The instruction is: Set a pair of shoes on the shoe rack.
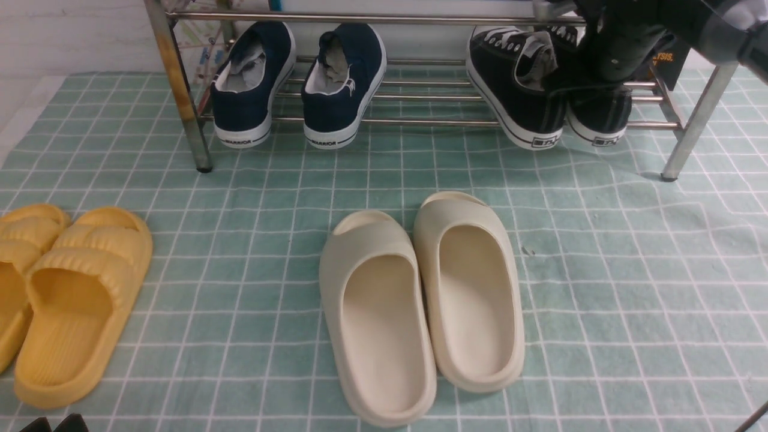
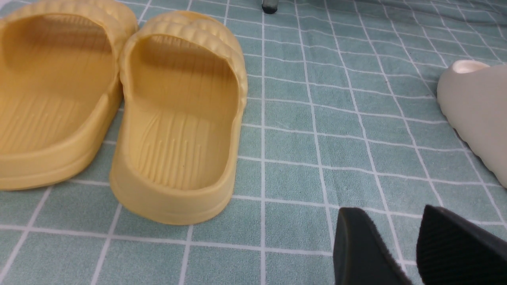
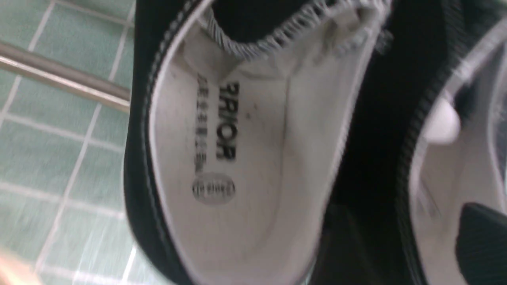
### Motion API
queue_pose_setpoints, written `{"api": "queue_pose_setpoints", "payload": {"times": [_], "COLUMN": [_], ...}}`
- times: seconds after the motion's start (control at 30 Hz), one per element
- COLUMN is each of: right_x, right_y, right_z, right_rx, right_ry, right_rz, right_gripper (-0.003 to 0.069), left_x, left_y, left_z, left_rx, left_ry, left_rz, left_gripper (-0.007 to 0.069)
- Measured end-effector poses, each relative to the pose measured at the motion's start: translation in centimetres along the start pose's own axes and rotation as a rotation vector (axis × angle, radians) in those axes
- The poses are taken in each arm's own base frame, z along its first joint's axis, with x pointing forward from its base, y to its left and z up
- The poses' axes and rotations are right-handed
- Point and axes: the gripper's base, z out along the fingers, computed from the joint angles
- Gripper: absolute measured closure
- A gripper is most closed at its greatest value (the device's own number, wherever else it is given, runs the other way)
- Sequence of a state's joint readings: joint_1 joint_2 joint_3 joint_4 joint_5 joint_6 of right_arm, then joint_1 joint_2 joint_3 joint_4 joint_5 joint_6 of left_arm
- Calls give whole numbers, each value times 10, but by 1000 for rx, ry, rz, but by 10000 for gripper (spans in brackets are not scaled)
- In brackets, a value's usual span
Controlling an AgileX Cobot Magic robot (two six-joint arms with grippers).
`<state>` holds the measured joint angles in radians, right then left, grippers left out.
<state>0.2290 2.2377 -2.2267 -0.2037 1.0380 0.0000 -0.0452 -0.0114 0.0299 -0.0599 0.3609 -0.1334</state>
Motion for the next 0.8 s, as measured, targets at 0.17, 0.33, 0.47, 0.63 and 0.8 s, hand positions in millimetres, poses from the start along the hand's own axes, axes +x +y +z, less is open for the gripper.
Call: {"api": "queue_pose_setpoints", "payload": {"times": [0.17,0.33,0.47,0.63,0.8], "right_x": [1,2,3,4,27], "right_y": [-7,-9,-6,-1,-2], "right_z": [-41,-74,-92,-159,-236], "right_rx": [-1,-48,-114,-287,-387], "right_ry": [48,60,39,-82,-193], "right_rz": [-5,-44,-31,26,-6], "right_gripper": [173,203,260,448,622], "left_x": [0,0,0,0,0], "left_y": [0,0,0,0,0], "left_z": [0,0,0,0,0], "left_rx": [0,0,0,0,0], "left_ry": [0,0,0,0,0], "left_rz": [0,0,0,0,0], "left_gripper": [386,386,386,386,386]}}
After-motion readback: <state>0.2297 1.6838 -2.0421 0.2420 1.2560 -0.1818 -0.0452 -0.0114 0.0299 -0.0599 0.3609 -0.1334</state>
